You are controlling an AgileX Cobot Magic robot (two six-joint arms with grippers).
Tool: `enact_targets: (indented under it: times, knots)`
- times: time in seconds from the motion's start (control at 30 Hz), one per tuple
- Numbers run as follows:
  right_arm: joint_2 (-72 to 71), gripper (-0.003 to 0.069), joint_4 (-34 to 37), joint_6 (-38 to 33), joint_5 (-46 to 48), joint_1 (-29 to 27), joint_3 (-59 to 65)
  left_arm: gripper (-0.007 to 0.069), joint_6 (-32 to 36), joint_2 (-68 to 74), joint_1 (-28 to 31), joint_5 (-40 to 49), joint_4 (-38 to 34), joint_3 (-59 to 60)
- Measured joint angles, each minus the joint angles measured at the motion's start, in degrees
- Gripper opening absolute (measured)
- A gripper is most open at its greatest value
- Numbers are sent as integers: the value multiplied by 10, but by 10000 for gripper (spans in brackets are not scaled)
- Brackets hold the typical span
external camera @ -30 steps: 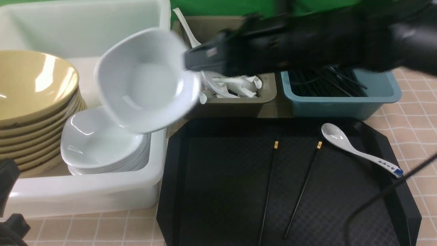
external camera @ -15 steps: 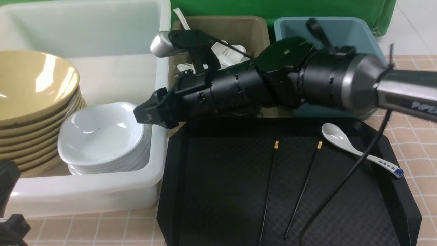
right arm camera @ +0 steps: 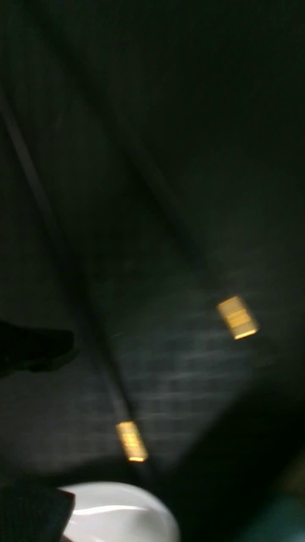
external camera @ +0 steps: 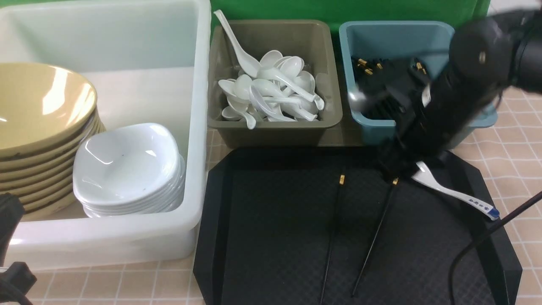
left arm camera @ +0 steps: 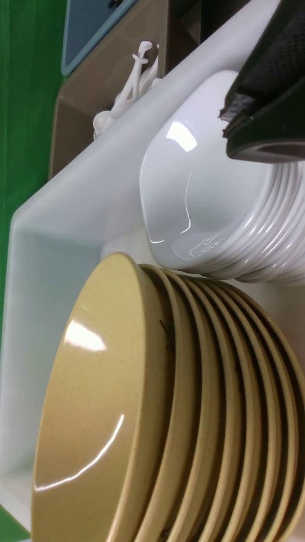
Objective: On brown table put chopsticks spoon bowls plates into blue grey white boxes.
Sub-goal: 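Reach down and grasp the white spoon resting in the bowl with the right gripper, then place the white spoon into the bin of spoons with the right gripper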
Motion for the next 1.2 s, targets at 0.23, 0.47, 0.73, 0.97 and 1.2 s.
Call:
enact_targets:
  times: [0.23, 0.47, 0.73, 0.97, 1.2]
  knots:
    - [41, 449, -60, 23, -59, -67, 35, 6, 0, 0, 0, 0, 0, 0]
    - [78, 408, -59, 45, -76, -96, 35, 6, 0, 0, 0, -2, 0, 0]
    - [67, 124, -8, 34, 5, -96, 30, 6, 0, 0, 0, -13, 2, 5]
    - [-25, 128, 226, -96, -10, -88, -24, 6, 0, 0, 0, -47, 2, 29]
    - [43, 132, 464, -357, -267, 4, -148, 6, 0, 0, 0, -56, 2, 30]
